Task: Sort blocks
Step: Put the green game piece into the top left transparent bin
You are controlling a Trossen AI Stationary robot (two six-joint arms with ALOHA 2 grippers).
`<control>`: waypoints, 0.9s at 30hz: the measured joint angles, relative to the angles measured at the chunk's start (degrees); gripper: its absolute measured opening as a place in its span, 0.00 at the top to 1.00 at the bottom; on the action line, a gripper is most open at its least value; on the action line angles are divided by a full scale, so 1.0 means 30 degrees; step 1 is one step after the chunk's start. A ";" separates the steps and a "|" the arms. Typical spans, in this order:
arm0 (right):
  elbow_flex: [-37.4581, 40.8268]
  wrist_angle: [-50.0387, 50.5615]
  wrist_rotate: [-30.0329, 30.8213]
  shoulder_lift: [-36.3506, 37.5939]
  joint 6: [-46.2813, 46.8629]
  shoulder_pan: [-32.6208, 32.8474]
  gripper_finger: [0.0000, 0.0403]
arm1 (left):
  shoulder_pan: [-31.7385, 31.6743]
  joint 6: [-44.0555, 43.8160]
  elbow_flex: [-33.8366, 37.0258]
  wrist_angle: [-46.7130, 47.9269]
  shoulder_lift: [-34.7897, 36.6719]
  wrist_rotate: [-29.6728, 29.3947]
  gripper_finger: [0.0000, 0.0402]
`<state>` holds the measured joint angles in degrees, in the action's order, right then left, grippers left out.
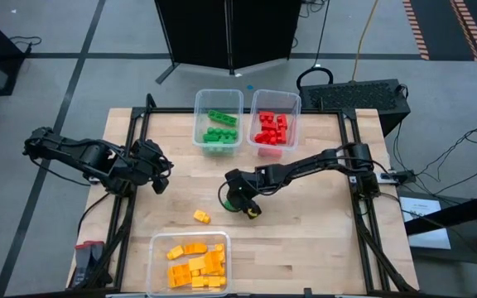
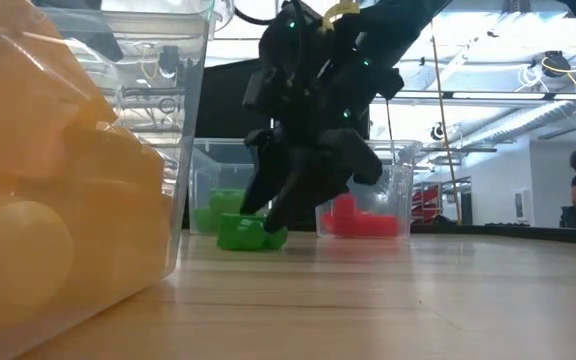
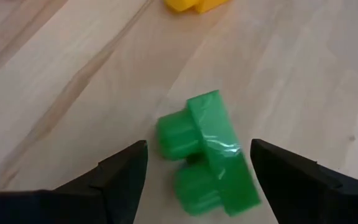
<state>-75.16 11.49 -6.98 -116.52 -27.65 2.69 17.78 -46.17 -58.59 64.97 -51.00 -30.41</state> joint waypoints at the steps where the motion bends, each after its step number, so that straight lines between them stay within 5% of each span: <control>1: 0.0000 -0.0009 0.0006 -0.0119 0.0072 0.0020 0.31 | -0.0007 0.0000 0.0000 -0.0007 0.0007 0.0000 1.00; 8: -0.0018 -0.0018 -0.0302 -0.1096 0.1270 -0.0032 0.35 | -0.0007 0.0000 0.0000 0.0017 0.0005 0.0000 1.00; 15: -0.0069 0.0285 -0.0241 -0.1233 0.3867 -0.0014 0.62 | -0.0003 0.0007 0.0000 0.0022 0.0000 -0.0007 1.00; 27: -0.0814 0.0257 0.0075 0.0882 0.7004 -0.0207 0.63 | -0.0004 0.0015 0.0000 0.0037 0.0007 -0.0007 1.00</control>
<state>-77.60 12.26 -6.76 -113.88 -6.63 2.06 17.77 -46.13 -58.59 65.08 -50.98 -30.44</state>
